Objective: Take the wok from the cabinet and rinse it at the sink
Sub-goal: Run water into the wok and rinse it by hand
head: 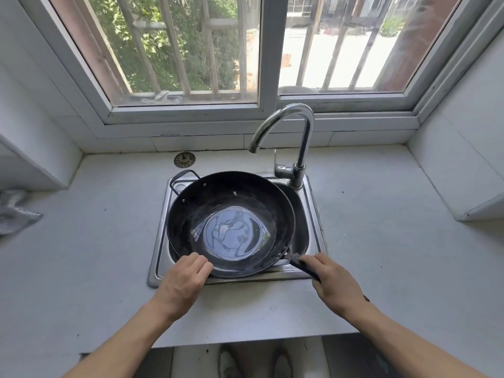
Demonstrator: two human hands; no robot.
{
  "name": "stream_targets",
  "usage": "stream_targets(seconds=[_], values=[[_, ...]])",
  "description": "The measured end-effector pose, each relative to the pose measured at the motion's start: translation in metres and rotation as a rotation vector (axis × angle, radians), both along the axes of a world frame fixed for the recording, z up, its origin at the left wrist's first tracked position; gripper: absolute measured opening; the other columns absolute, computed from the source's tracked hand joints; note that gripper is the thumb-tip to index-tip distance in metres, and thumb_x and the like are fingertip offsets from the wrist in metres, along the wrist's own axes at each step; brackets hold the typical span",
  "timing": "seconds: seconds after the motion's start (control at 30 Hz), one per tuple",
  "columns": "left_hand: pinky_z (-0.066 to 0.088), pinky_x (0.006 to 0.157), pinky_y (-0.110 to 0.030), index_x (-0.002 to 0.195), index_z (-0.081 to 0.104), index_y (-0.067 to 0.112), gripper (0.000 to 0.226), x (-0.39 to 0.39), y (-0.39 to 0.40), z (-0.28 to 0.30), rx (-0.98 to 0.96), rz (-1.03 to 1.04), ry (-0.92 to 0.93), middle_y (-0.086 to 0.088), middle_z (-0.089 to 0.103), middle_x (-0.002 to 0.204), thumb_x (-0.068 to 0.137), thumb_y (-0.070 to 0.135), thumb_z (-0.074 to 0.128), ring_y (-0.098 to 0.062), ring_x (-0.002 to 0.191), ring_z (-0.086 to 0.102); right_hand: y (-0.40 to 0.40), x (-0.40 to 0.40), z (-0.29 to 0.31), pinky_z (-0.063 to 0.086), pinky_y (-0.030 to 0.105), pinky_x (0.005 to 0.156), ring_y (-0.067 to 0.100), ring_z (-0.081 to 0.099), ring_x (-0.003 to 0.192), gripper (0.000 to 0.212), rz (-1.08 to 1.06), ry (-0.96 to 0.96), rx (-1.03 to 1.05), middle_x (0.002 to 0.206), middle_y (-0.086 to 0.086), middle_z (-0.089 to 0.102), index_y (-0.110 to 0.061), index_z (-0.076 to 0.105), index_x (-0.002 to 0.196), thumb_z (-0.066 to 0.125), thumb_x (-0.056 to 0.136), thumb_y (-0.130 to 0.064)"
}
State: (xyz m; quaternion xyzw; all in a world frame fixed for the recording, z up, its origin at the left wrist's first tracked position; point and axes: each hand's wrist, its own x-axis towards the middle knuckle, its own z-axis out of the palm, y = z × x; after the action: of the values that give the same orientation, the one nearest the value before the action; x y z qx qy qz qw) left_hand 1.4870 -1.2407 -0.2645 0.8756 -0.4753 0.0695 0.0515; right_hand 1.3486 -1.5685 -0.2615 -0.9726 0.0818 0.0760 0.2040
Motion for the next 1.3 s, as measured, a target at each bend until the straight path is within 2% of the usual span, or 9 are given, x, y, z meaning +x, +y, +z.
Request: stream_targets(seconds=[0.23,0.4,0.53,0.6,0.67,0.87,1.03,1.2,1.3], values=[[0.040,0.056,-0.032,0.074,0.053,0.015,0.031,0.001,0.000,0.001,0.022,0.035,0.058,-0.003,0.050,0.075,0.066,-0.012,0.067,-0.023,0.067,0.044,0.000,0.003,0.004,0.042,0.024,0.066,0.021,0.056,0.085,0.044,0.004,0.013,-0.010,0.110,-0.006,0.055,-0.030,0.049,0.124,0.058,0.085,-0.011],[0.041,0.056,-0.030,0.074,0.053,0.017,0.036,0.003,0.000,0.005,0.074,0.049,0.120,0.000,0.050,0.075,0.059,-0.009,0.074,-0.021,0.068,0.045,0.003,0.010,0.009,0.048,0.029,0.073,0.018,0.056,0.088,0.041,-0.020,0.054,-0.016,0.111,-0.008,0.054,-0.031,0.048,0.119,0.061,0.084,-0.016],[0.045,0.058,-0.027,0.075,0.051,0.021,0.027,0.007,-0.001,0.015,0.074,-0.011,0.181,0.004,0.051,0.076,0.068,0.018,0.076,-0.017,0.070,0.048,0.006,0.016,0.014,0.046,0.027,0.072,0.017,0.055,0.086,0.037,-0.058,0.100,-0.034,0.108,-0.007,0.055,-0.031,0.050,0.114,0.063,0.082,-0.018],[0.044,0.060,-0.025,0.074,0.048,0.023,0.028,0.010,-0.002,0.019,0.067,-0.040,0.185,0.007,0.051,0.076,0.075,0.036,0.073,-0.015,0.070,0.047,0.008,0.018,0.015,0.049,0.031,0.077,0.017,0.056,0.088,0.036,-0.093,0.116,-0.025,0.106,-0.007,0.056,-0.031,0.052,0.112,0.064,0.082,-0.018],[0.044,0.060,-0.026,0.073,0.048,0.023,0.028,0.013,-0.004,0.022,0.031,-0.055,0.172,0.007,0.051,0.074,0.082,0.043,0.066,-0.014,0.069,0.046,0.010,0.020,0.014,0.049,0.032,0.079,0.018,0.056,0.089,0.034,-0.122,0.131,-0.034,0.105,-0.006,0.057,-0.030,0.053,0.110,0.064,0.081,-0.017],[0.045,0.059,-0.031,0.072,0.052,0.020,0.027,0.021,-0.009,0.023,0.008,-0.051,0.160,0.004,0.053,0.072,0.089,0.040,0.060,-0.018,0.067,0.049,0.011,0.020,0.008,0.047,0.029,0.077,0.015,0.054,0.086,0.030,-0.192,0.137,-0.019,0.098,-0.008,0.055,-0.029,0.054,0.104,0.066,0.080,-0.016],[0.043,0.054,-0.031,0.069,0.050,0.021,0.027,0.031,-0.021,0.029,0.018,-0.034,0.133,0.003,0.052,0.067,0.083,0.037,0.067,-0.020,0.061,0.048,0.003,0.033,0.003,0.047,0.027,0.077,0.014,0.054,0.087,0.030,-0.188,0.144,0.010,0.101,-0.006,0.059,-0.028,0.055,0.109,0.067,0.083,-0.033],[0.044,0.055,-0.031,0.071,0.053,0.022,0.028,0.046,-0.036,0.036,0.008,-0.009,0.096,0.005,0.053,0.068,0.087,0.044,0.046,-0.019,0.063,0.050,0.002,0.070,0.019,0.050,0.033,0.071,0.014,0.055,0.079,0.016,-0.169,0.002,0.033,0.086,-0.009,0.059,-0.028,0.056,0.091,0.059,0.079,-0.037],[0.044,0.055,-0.032,0.072,0.055,0.022,0.030,0.057,-0.050,0.042,0.001,0.013,0.090,0.006,0.053,0.069,0.088,0.044,0.043,-0.019,0.064,0.051,-0.003,0.099,0.033,0.049,0.029,0.071,0.012,0.055,0.077,0.014,-0.181,-0.098,0.078,0.083,-0.010,0.059,-0.027,0.058,0.096,0.062,0.084,-0.033]])
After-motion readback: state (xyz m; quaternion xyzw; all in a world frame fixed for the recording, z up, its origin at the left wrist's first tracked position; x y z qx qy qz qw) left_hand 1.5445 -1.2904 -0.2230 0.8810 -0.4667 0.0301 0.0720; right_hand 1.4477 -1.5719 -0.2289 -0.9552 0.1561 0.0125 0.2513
